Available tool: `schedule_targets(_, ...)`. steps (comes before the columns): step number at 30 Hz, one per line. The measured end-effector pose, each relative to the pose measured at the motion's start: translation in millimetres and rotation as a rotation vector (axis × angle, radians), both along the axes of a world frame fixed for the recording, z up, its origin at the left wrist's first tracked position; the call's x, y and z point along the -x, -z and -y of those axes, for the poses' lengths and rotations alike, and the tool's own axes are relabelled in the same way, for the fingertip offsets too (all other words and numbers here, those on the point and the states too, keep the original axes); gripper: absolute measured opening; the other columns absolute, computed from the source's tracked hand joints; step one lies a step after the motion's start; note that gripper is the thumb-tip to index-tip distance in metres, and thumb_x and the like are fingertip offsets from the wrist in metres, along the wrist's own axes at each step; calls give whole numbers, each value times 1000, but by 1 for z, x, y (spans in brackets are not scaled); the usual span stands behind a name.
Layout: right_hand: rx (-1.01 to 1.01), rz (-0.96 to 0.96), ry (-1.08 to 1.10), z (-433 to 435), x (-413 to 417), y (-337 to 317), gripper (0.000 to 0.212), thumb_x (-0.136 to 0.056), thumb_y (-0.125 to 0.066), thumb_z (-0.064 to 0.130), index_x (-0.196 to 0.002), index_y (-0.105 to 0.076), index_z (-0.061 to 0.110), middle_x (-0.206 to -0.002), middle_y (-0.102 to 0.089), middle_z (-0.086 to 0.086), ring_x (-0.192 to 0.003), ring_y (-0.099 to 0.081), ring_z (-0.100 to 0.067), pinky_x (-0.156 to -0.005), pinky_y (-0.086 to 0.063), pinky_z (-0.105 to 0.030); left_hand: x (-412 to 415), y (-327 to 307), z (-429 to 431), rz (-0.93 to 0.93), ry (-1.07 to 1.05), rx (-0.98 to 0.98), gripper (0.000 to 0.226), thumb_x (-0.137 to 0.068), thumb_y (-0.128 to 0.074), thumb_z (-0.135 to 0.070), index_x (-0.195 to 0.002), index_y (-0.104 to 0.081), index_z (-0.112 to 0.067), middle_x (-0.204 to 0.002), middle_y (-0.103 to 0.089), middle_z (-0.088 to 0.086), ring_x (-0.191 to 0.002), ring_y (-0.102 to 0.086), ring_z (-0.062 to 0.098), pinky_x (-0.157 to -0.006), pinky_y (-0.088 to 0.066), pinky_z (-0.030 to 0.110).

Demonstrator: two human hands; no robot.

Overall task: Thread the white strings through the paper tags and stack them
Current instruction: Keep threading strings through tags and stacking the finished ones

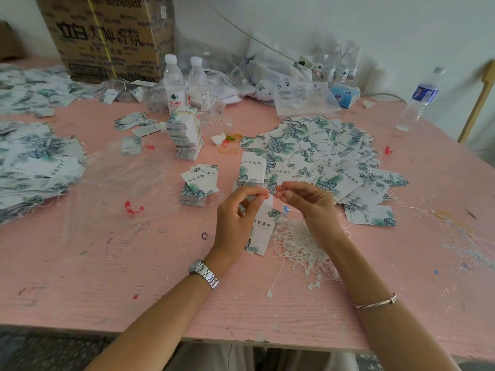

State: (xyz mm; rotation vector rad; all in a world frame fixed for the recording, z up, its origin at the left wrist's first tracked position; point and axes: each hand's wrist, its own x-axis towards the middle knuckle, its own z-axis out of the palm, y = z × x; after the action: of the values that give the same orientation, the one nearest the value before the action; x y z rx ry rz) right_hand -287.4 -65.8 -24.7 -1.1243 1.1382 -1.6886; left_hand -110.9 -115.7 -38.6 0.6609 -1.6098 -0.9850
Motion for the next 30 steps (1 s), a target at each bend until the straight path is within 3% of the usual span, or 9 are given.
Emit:
schedule_targets(5, -7, -3, 57, -1, -2, -2, 17, -79, -77, 8, -95, -76, 13, -89, -75, -12, -84, -74, -25, -77, -57, -27, 0, 2, 0, -8, 14, -39, 17, -91, -72, -17, -104, -72, -28, -93, -76, -10, -76, -65, 11, -63, -44, 19)
schedule_targets(12, 35, -92, 19, -2, -4, -3, 12, -81, -74, 8, -92, -78, 12, -80, -75, -8, -74, -70, -17, -75, -56, -26, 1, 8, 4, 68, -23, -7, 15, -89, -75, -19, -93, -71, -32, -86, -68, -26, -68, -51, 4, -63, -38, 11)
schedule_targets(20, 69, -221, 1, -2, -13, -4, 24, -81, -70, 7, -105, -72, 4, -83, -74, -2, -76, -65, -12, -74, -53, -22, 3, 13, 7, 112, 2, -50, 5, -92, -72, -22, -97, -74, -21, -88, -71, -9, -69, -50, 6, -65, -41, 20)
schedule_targets(25, 64, -210, 2, -2, -15, -4, 22, -84, -69, -2, -105, -70, 3, -80, -73, 2, -75, -67, -9, -74, -54, -20, 3, 14, 7, 115, 18, -52, 6, -94, -70, -25, -99, -73, -28, -88, -70, -14, -68, -50, 5, -62, -42, 22)
schedule_targets(30, 60, -278, 13, -3, -18, -2, 19, -80, -73, 15, -98, -71, 7, -84, -72, -5, -78, -67, -15, -76, -55, -28, 3, 16, 7, 122, 11, -53, 6, -94, -70, -26, -99, -73, -26, -85, -70, -14, -66, -49, 5, -61, -41, 22)
